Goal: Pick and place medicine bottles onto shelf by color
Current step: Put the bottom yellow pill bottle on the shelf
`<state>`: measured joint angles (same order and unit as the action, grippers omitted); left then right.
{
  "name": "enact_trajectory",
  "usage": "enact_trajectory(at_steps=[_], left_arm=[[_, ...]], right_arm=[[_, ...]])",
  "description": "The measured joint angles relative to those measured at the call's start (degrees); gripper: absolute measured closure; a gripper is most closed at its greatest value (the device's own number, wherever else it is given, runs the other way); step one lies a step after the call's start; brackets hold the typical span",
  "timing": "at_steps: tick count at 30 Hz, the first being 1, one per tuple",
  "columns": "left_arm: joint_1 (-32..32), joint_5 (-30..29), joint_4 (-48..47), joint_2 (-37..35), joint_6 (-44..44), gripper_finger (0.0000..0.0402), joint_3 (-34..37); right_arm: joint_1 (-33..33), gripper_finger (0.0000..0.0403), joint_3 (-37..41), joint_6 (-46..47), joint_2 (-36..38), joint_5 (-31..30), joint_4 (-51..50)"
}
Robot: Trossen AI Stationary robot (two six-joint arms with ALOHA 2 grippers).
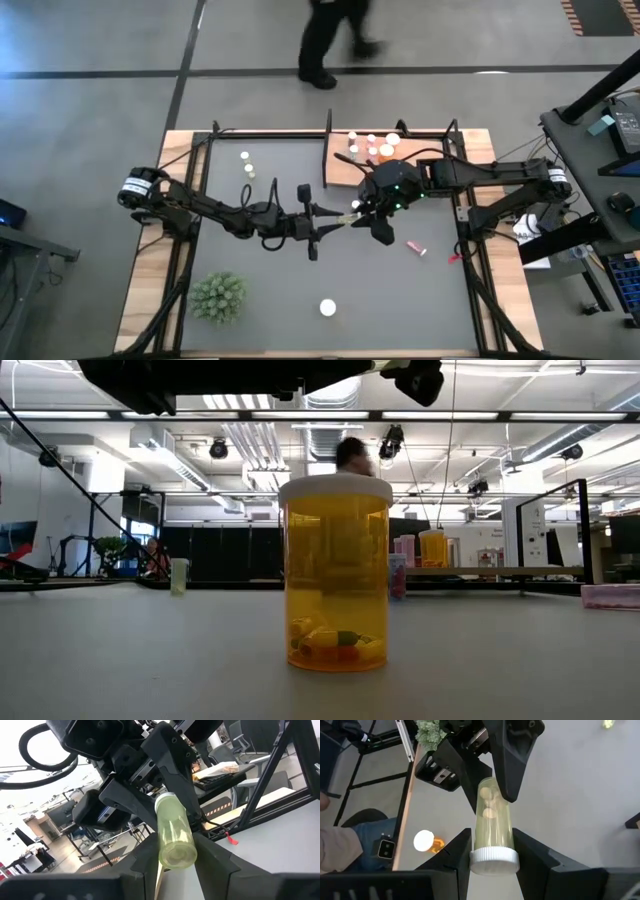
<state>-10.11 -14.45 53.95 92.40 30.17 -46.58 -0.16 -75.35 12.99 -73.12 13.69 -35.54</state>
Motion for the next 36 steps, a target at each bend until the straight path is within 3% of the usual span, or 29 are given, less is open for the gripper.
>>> enact_trajectory(at_steps=[17, 26, 36], left_arm=[[-0.13, -0.52, -0.62, 0.11, 0.07, 0.0309, -0.31], [-0.12, -1.08, -0.43, 0.11, 0.08, 0.0309, -0.55], [-0.09, -8.54, 6.15, 0.11, 0.36, 0.0309, -1.21]], right_arm=[[0.09, 0.0243, -0.02, -0.13, -0.07, -0.81, 2.02], [0.07, 0.0232, -0.93, -0.02, 3.91, -0.58, 2.02], [-0.28, 0.0227, -1.29, -6.60, 7.41, -2.15, 0.43]])
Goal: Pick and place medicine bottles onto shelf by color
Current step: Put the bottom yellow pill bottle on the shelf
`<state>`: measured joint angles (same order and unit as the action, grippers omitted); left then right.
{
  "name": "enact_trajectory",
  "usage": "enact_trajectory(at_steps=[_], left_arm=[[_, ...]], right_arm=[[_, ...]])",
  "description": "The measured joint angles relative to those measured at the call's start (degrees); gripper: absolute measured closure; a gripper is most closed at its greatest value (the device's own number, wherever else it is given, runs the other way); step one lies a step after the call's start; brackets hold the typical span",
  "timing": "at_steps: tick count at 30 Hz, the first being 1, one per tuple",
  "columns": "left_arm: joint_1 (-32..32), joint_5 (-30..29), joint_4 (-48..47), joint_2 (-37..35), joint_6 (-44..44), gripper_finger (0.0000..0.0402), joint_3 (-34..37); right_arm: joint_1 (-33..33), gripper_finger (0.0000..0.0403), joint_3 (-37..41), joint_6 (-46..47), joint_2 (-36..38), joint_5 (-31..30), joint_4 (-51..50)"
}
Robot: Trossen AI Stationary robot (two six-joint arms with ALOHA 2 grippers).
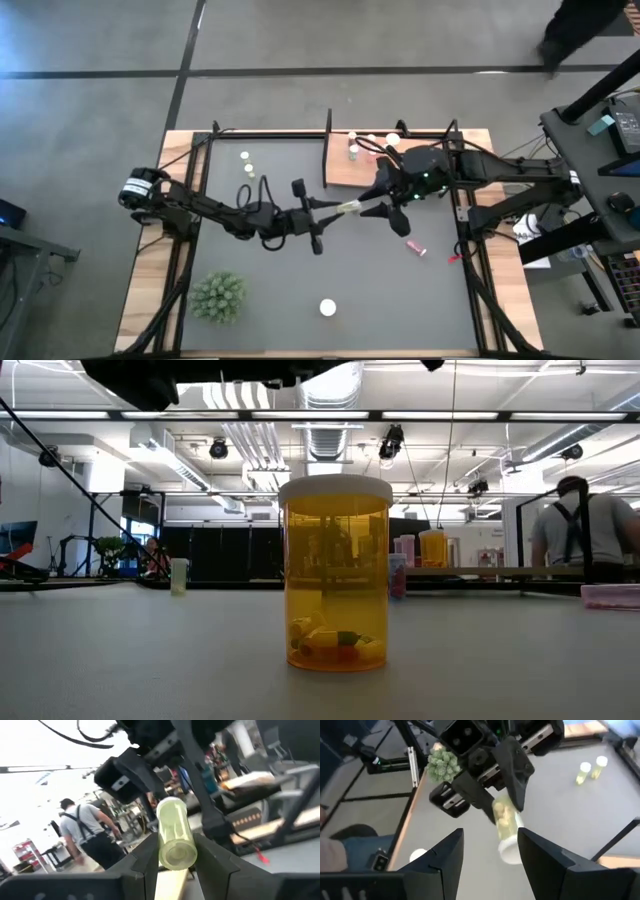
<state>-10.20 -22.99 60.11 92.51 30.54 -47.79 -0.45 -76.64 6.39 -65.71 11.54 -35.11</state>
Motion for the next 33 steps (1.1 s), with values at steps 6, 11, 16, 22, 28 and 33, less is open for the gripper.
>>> enact_trajectory(at_steps=[6, 11, 16, 22, 28, 33], left_arm=[[0.02, -0.08, 3.04, -0.10, 0.36, 0.0309, -0.02], [0.00, 0.01, 3.12, -0.09, 0.27, 0.0309, -0.21], [-0.04, 0.42, 3.52, -0.09, 0.20, 0.0309, -0.52], [-0.04, 1.33, 3.84, -0.09, 0.29, 0.0309, -1.69], [-0.07, 2.37, 3.75, -0.09, 0.31, 0.0309, -2.19], [-0.07, 2.37, 3.55, -0.09, 0.31, 0.0309, -2.19]], right_arm=[[-0.07, 0.0223, 0.08, -3.67, 1.85, -0.13, -0.61], [-0.04, 0.0205, 0.09, -6.28, 2.78, -4.73, -0.53], [-0.05, 0.0181, 0.11, -7.23, 2.45, -7.22, -0.55], [-0.07, 0.0165, 0.11, -8.49, 0.96, -7.05, 1.05], [-0.07, 0.0164, 0.15, -9.00, -0.41, -7.03, 2.76], [-0.06, 0.0175, -0.12, -8.55, -0.18, -7.03, 3.54]])
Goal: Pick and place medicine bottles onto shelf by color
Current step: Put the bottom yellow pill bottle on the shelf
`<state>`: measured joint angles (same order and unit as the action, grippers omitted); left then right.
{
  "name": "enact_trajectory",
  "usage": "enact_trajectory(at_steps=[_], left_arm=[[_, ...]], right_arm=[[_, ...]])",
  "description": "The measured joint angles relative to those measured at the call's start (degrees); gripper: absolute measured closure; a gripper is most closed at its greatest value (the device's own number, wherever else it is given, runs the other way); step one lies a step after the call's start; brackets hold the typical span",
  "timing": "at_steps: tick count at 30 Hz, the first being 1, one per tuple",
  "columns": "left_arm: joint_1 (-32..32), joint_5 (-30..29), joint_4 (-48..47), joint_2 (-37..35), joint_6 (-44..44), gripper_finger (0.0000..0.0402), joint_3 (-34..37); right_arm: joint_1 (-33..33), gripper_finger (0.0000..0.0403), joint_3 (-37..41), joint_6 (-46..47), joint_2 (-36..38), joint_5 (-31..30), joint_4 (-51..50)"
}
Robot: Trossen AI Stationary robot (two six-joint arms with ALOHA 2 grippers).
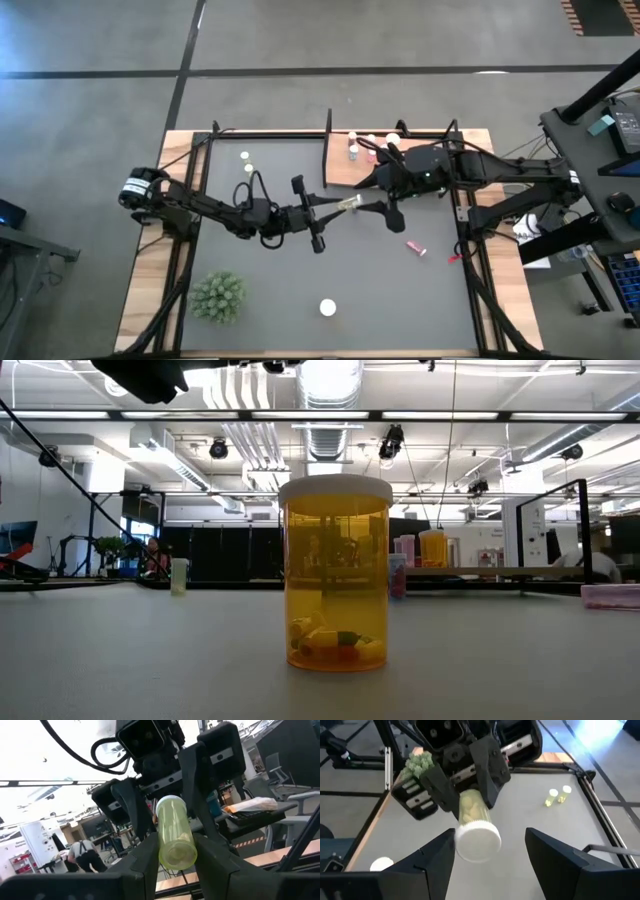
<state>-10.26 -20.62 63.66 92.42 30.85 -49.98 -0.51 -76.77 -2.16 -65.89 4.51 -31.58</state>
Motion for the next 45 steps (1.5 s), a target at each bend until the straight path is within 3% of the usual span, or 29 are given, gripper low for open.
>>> enact_trajectory(at_steps=[21, 27, 33, 42, 45], left_arm=[[0.02, 0.00, 0.27, 0.00, -0.33, 0.0309, -0.63], [0.02, 0.13, 0.23, 0.00, -0.66, 0.0304, -0.42], [-0.04, -0.84, -0.16, 0.00, -7.92, 0.0260, -0.82], [0.02, -1.91, -4.72, 0.02, -8.09, 0.0183, -0.92], [0.02, -4.96, -6.35, 0.02, -8.12, 0.0169, -0.58]], right_arm=[[-0.05, 0.0281, -0.01, 0.70, -0.32, 0.62, 1.03], [-0.05, 0.0294, 0.04, 1.10, -0.34, 0.63, 0.99], [0.00, 0.0291, 0.06, 2.21, -0.34, 0.20, 1.05], [0.06, 0.0292, 0.06, 2.60, -0.20, -0.11, -0.66], [0.47, 0.0290, -0.16, 3.47, 0.15, -3.70, -5.36]])
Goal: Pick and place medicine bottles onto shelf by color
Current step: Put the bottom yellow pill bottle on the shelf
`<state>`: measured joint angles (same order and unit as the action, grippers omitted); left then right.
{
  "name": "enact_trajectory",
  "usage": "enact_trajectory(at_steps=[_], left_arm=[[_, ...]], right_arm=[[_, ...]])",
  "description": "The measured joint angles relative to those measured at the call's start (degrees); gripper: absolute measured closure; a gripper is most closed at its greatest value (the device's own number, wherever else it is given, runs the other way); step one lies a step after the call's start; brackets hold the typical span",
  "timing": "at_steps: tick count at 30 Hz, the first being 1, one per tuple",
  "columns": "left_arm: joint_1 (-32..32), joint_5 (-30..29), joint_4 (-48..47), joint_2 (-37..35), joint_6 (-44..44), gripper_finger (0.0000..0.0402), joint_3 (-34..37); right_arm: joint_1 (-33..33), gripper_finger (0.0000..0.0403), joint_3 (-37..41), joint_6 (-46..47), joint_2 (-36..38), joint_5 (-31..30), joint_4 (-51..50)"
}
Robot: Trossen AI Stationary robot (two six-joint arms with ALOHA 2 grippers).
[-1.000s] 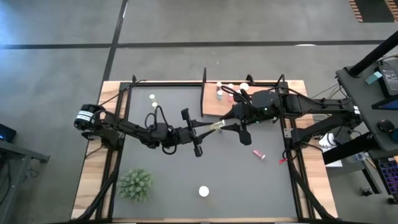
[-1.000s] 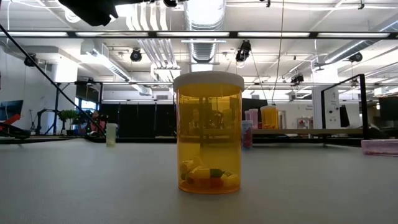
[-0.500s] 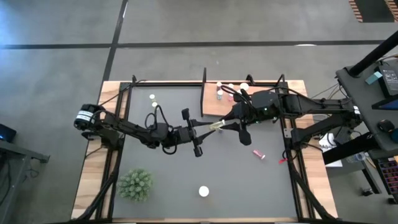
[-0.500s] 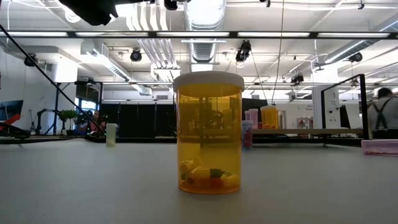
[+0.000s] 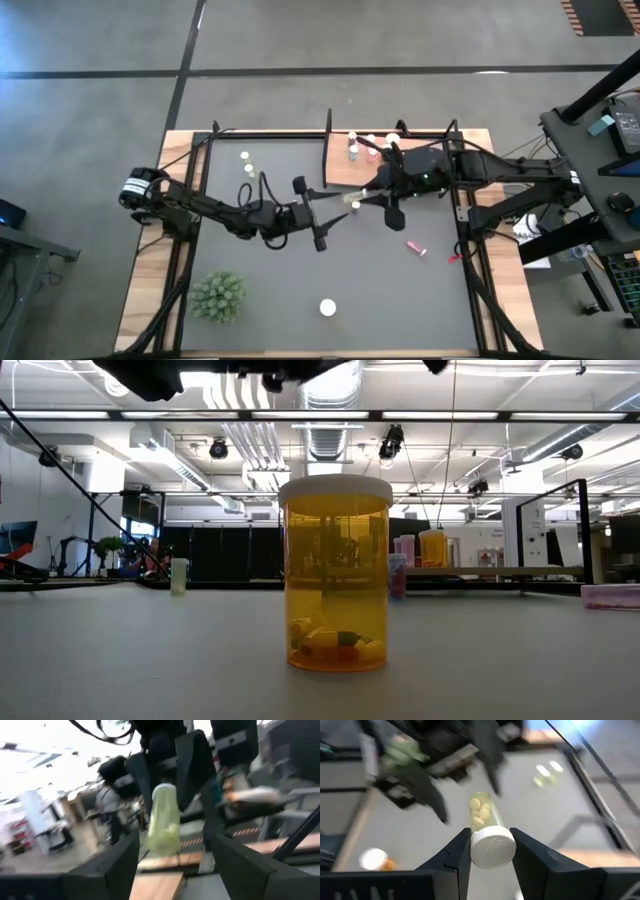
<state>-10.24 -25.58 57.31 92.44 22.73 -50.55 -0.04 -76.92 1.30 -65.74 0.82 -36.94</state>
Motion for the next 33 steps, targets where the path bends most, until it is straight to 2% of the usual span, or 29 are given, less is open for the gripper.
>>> enact_trajectory(at_steps=[4, 7, 10, 15, 21, 23, 28, 33], left_arm=[[0.00, -4.72, -3.73, 0.00, -1.30, 0.0167, 0.36], [0.00, -6.06, -6.89, 0.00, -7.30, 0.0166, 0.38], [0.04, -6.30, -9.80, 0.00, -12.05, 0.0166, 0.38], [0.04, -6.32, -13.07, 0.00, -13.89, 0.0166, 0.45], [0.05, -6.32, -13.33, 0.00, -13.91, 0.0166, 0.47], [0.07, -6.32, -13.39, 0.00, -13.91, 0.0166, 0.49], [0.07, -6.34, -14.43, 0.00, -13.94, 0.0166, 0.61], [0.07, -6.34, -14.68, 0.00, -13.50, 0.0166, 0.98]], right_arm=[[1.05, 0.0291, -0.68, 2.58, 0.01, -10.83, -9.31], [3.00, 0.0291, -0.68, 7.28, 0.00, -18.29, -15.69], [6.29, 0.0287, -0.68, 13.52, -0.38, -22.28, -21.64], [13.45, 0.0286, -0.68, 18.18, -2.30, -22.27, -29.66], [24.46, 0.0285, -0.66, 13.78, -5.81, -21.30, -33.53], [28.60, 0.0286, -0.66, 11.16, -6.93, -19.57, -33.52], [38.42, 0.0286, -0.66, 7.48, -10.22, -9.98, -33.54], [42.66, 0.0286, -0.66, 2.22, -15.09, -9.35, -33.52]])
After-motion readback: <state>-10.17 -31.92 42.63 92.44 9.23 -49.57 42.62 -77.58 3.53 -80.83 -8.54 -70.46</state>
